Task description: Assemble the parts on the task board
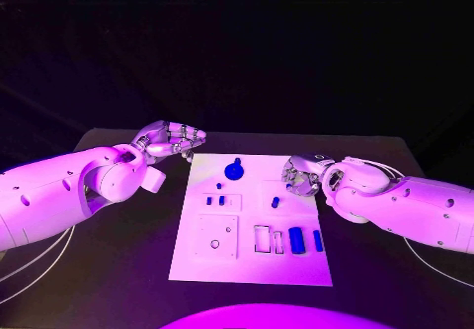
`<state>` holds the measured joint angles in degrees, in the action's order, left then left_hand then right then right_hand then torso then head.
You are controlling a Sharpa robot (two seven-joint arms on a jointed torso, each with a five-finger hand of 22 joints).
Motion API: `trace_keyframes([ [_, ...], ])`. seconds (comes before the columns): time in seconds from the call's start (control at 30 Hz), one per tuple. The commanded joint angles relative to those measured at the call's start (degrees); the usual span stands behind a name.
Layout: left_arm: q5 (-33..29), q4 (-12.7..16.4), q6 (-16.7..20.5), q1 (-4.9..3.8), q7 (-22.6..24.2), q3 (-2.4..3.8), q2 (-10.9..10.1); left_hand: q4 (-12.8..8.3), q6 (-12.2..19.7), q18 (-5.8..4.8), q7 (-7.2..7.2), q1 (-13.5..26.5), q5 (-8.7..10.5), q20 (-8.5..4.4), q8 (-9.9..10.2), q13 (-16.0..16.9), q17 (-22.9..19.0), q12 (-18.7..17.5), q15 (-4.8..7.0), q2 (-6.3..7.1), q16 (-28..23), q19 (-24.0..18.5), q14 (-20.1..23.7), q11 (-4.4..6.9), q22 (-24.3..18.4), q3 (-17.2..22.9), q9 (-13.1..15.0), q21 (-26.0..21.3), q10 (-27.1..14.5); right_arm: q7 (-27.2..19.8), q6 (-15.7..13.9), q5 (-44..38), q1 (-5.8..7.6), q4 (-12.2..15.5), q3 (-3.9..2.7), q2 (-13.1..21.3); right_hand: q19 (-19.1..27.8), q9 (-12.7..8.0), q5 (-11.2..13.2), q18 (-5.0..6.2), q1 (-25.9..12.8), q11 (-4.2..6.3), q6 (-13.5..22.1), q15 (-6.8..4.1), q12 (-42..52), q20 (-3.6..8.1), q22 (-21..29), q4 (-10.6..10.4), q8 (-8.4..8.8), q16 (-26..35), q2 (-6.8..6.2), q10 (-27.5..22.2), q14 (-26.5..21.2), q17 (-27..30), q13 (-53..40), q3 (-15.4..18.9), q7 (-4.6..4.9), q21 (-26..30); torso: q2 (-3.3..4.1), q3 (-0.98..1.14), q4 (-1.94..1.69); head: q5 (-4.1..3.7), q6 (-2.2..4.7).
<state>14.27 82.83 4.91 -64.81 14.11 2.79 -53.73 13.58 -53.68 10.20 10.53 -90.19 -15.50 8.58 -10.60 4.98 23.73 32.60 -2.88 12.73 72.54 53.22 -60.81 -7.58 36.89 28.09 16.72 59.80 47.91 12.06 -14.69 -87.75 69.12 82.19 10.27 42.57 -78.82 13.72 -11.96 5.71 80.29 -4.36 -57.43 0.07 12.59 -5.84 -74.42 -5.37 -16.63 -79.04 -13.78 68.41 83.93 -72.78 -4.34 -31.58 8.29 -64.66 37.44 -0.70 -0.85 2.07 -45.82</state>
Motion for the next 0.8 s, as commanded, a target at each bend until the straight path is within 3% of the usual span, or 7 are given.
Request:
trace_keyframes([
  [0.03,1.02,0.23,-1.55,-0.08,0.44,0.05,0.11,0.10,0.06,0.42,0.17,0.56,0.14,-0.13,-0.32,-0.07,-0.06,0.21,-0.22,0.01,-0.08,0.04,0.10,0.00,-0.07,0.38,0.06,0.06,-0.56,0.82,1.89,-1.39,-0.45,-0.04,0.28,0.02,-0.62,0.35,0.41,-0.48,0.16,0.54,-1.41,-0.66,0.46,0.36,-0.66,0.32,-0.69,-0.44,0.93,1.45,2.88,-0.36,-0.43,-0.89,-0.29,-0.80,0.01,-0.01,0.01,-0.02,0.05],
  [0.17,1.15,0.22,-1.77,-0.08,0.33,0.05,0.13,0.06,0.04,0.42,0.16,0.61,0.13,-0.11,-0.37,-0.07,-0.07,0.23,-0.23,-0.08,-0.07,0.05,0.11,0.00,-0.08,0.48,0.09,0.06,-0.60,1.05,1.99,-2.06,-0.53,0.12,0.28,0.03,-0.82,1.03,1.40,-0.60,0.59,1.23,-3.12,-1.27,0.75,0.88,-1.38,1.40,-1.69,-0.67,1.84,3.08,2.92,-0.42,-0.93,-1.76,-1.00,-1.59,0.01,0.01,0.00,-0.03,-0.04],
  [0.27,1.24,0.20,-1.89,-0.08,0.28,0.05,0.13,0.01,0.02,0.42,0.15,0.63,0.13,-0.11,-0.40,-0.07,-0.07,0.24,-0.23,-0.12,-0.06,0.05,0.12,0.00,-0.08,0.53,0.12,0.07,-0.62,1.51,1.95,-2.96,-0.60,0.26,0.28,0.12,-1.21,2.04,2.41,-0.80,1.57,2.00,-4.84,-1.97,1.31,1.59,-2.40,3.39,-2.94,-0.95,2.75,5.28,2.97,-0.60,-1.84,-3.17,-1.53,-2.84,0.01,-0.02,0.00,-0.12,-0.11],
  [0.43,1.36,0.17,-1.89,-0.07,0.16,0.05,0.13,0.01,0.02,0.42,0.15,0.63,0.13,-0.11,-0.40,-0.07,-0.07,0.24,-0.23,-0.12,-0.06,0.05,0.12,0.00,-0.08,0.53,0.12,0.07,-0.62,2.18,1.15,-4.08,-0.69,0.52,0.28,0.26,-1.47,2.65,2.94,-1.01,1.25,2.04,-4.89,-2.03,0.90,1.83,-3.29,4.81,-3.16,-1.22,2.78,5.93,3.02,-0.77,-2.54,-4.96,-1.53,-3.85,-0.01,-0.03,0.00,-0.19,-0.14],
  [0.8,1.25,0.12,-1.77,-0.07,0.00,0.04,0.24,0.08,0.14,0.42,0.21,1.27,0.17,-0.03,-0.48,-0.05,-0.06,0.35,-0.31,-0.40,0.00,0.05,0.11,-0.06,-0.12,0.76,0.23,0.03,-0.76,2.19,-2.62,-4.79,-0.74,1.07,0.26,0.56,-1.70,3.14,3.43,-1.15,0.64,2.08,-4.95,-2.08,0.53,1.90,-4.02,5.74,-3.31,-1.44,2.72,6.37,3.07,-0.86,-3.10,-6.32,-1.58,-4.68,0.00,-0.02,-0.05,-0.04,-0.07],
])
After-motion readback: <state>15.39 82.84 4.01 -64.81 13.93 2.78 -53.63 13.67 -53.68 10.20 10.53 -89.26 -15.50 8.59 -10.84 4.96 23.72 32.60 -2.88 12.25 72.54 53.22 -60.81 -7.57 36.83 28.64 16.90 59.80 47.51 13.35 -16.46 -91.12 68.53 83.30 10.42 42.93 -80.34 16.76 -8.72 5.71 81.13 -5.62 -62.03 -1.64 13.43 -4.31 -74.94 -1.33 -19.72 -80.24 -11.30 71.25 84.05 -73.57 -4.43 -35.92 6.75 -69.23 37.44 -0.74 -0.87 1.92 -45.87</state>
